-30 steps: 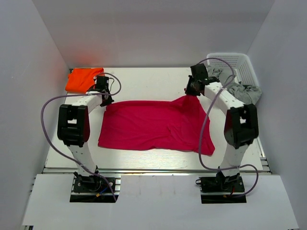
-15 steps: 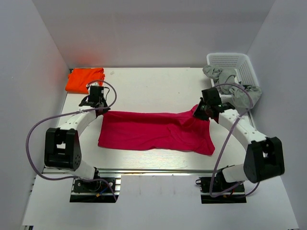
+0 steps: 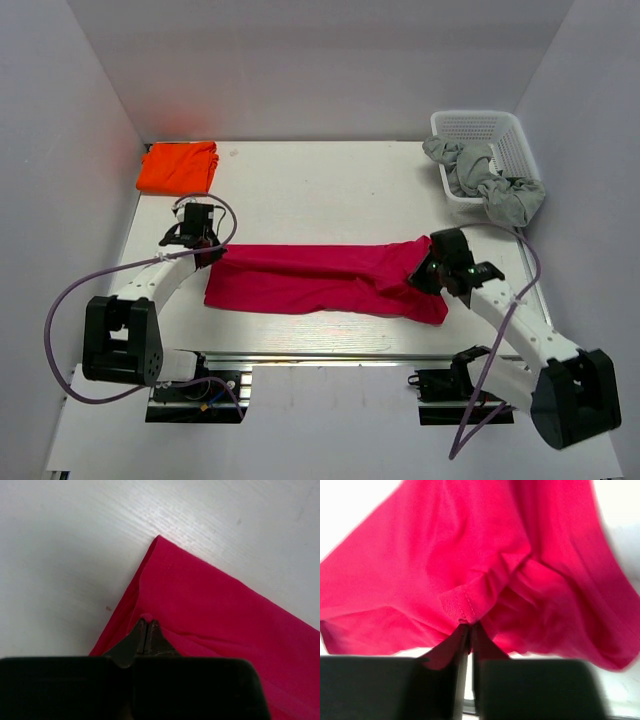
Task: Fold and stack the t-shirts
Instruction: Fold the other side of the tshirt into a rectangle, then rotate the tshirt 77 degrees
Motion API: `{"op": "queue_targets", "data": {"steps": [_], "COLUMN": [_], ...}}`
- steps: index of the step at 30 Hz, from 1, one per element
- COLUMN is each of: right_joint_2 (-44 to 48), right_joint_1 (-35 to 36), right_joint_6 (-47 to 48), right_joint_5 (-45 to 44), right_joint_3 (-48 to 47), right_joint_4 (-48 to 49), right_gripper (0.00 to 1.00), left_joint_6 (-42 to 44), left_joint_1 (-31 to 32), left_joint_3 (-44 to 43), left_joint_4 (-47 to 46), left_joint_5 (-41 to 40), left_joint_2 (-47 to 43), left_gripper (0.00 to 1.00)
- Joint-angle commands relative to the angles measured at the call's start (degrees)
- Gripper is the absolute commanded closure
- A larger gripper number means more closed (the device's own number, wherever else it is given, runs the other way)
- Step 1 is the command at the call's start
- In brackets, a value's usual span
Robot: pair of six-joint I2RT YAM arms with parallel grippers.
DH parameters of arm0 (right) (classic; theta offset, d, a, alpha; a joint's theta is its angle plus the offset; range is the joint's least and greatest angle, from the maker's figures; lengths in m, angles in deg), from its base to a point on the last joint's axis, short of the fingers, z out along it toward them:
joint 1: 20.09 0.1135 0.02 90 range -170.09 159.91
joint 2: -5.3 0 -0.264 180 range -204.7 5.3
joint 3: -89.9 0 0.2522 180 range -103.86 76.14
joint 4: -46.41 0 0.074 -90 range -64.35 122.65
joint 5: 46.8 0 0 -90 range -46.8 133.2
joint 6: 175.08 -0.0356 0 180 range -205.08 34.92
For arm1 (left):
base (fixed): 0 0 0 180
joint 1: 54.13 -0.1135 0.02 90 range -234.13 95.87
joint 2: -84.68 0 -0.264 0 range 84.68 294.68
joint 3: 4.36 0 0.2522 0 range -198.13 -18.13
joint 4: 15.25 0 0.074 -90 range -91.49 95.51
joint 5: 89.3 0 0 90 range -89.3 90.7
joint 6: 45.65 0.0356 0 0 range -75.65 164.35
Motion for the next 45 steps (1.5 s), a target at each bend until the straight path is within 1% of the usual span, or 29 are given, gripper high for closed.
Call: {"op": "queue_targets", "data": {"steps": [1,2,3,4,5,6,7,10,12,13,14,16,17,20,21,22,25,29,30,35,36,37,38,39,40,41,42,43,45], "right_joint_2": [7.69,9.38,10.97,15.59,16.86,18.70,20.11,20.39,17.32,16.35,13.12,11.08,9.24,3.44,-0.67,-1.84,-7.81,-15.46,-20.35,-33.91,-35.58,-40.39,-42.09,-46.72,-48.41,-50.00,-55.84,-57.73,-63.77], "right_joint_1": [0.58,0.49,0.58,0.67,0.41,0.49,0.49,0.58,0.58,0.58,0.58,0.67,0.75,1.54,1.37,1.46,1.90,1.37,1.20,-0.21,-0.65,-0.83,-0.83,-0.83,-0.83,-0.83,-1.26,-1.44,-1.79], "right_joint_6": [-4.16,-4.25,-4.43,-4.17,-3.47,-3.03,-1.72,3.29,7.66,9.09,9.97,12.09,12.01,12.01,11.57,11.13,10.25,8.84,8.84,9.45,10.15,13.47,14.46,15.34,17.52,17.98,19.11,21.30,23.86], "right_joint_5": [-1.42,-1.25,-1.95,-2.13,-3.35,-4.15,-4.59,-8.62,-10.65,-10.92,-10.57,-6.45,-5.31,3.29,4.36,4.89,6.74,6.57,5.79,3.76,4.37,5.68,8.74,9.38,11.56,12.19,12.89,14.90,16.67], "right_joint_3": [4.75,5.98,8.69,9.33,9.77,8.90,8.63,4.78,1.78,-0.58,-1.03,-1.56,-1.48,-1.21,-1.04,-1.04,-0.42,-0.68,-1.04,-9.20,-13.56,-15.17,-19.80,-21.33,-22.73,-27.97,-30.28,-32.83,-44.74], "right_joint_4": [-2.19,-2.28,-3.93,-4.65,-6.05,-8.32,-8.52,-8.88,-8.35,-5.73,-4.84,1.64,3.24,11.94,12.22,12.66,14.67,16.61,17.14,16.43,16.79,17.40,19.32,20.12,22.05,22.07,21.46,20.75,15.50], "right_gripper": [0.87,0.64,0.52,0.41,0.23,0.22,0.10,0.10,0.10,0.10,0.10,0.10,0.10,0.10,0.10,0.10,0.10,0.10,0.10,0.10,0.10,0.10,0.10,0.10,0.10,0.10,0.10,0.10,0.10], "left_joint_6": [-3.97,-5.20,-7.82,-8.80,-9.77,-10.56,-11.87,-13.20,-13.21,-13.21,-12.34,-10.67,-8.74,-5.30,-4.77,-4.16,-3.54,-3.71,-3.71,-4.76,-4.77,-4.77,-4.77,-4.16,-4.15,-3.54,-2.93,-2.92,-1.70], "left_joint_1": [0.11,0.11,0.11,0.11,0.11,0.11,0.11,0.11,0.11,0.11,0.11,0.11,0.11,0.64,0.64,0.64,1.16,1.16,1.69,2.30,2.31,3.09,3.62,4.15,5.28,5.82,6.34,7.65,8.89], "left_joint_3": [1.20,1.20,1.89,1.90,1.38,0.68,0.15,-2.22,-4.07,-4.68,-5.47,-6.00,-6.01,-6.54,-6.54,-6.54,-5.93,-3.12,-2.32,4.70,7.15,8.31,10.06,10.68,10.69,10.69,9.99,9.99,9.37], "left_joint_4": [4.70,6.45,10.30,12.42,14.10,16.81,17.80,19.65,19.65,18.35,17.20,14.31,11.42,5.78,4.81,3.93,1.47,3.03,3.04,7.52,7.52,7.52,6.83,6.82,6.82,9.87,11.20,12.26,14.80], "left_joint_5": [-1.71,-1.71,-1.71,-0.93,-0.31,-0.31,-0.31,-1.54,-3.20,-3.21,-2.08,0.12,3.53,10.20,11.72,15.22,19.71,20.26,20.26,19.65,21.82,23.41,26.64,27.72,28.43,29.04,29.05,29.83,31.07], "left_joint_2": [-1.91,-1.91,-2.43,-2.44,-3.31,-3.84,-5.23,-7.44,-8.68,-9.46,-9.47,-9.47,-8.34,-4.21,-2.80,-1.40,4.14,8.81,8.81,6.89,6.88,6.10,6.09,6.78,8.53,9.68,10.74,11.53,12.07], "left_gripper": [0.98,0.91,0.73,0.59,0.34,0.06,0.00,0.00,0.00,0.00,0.00,0.00,0.00,0.00,0.00,0.00,0.00,0.00,0.00,0.00,0.00,0.00,0.00,0.00,0.00,0.00,0.00,0.00,0.00]}}
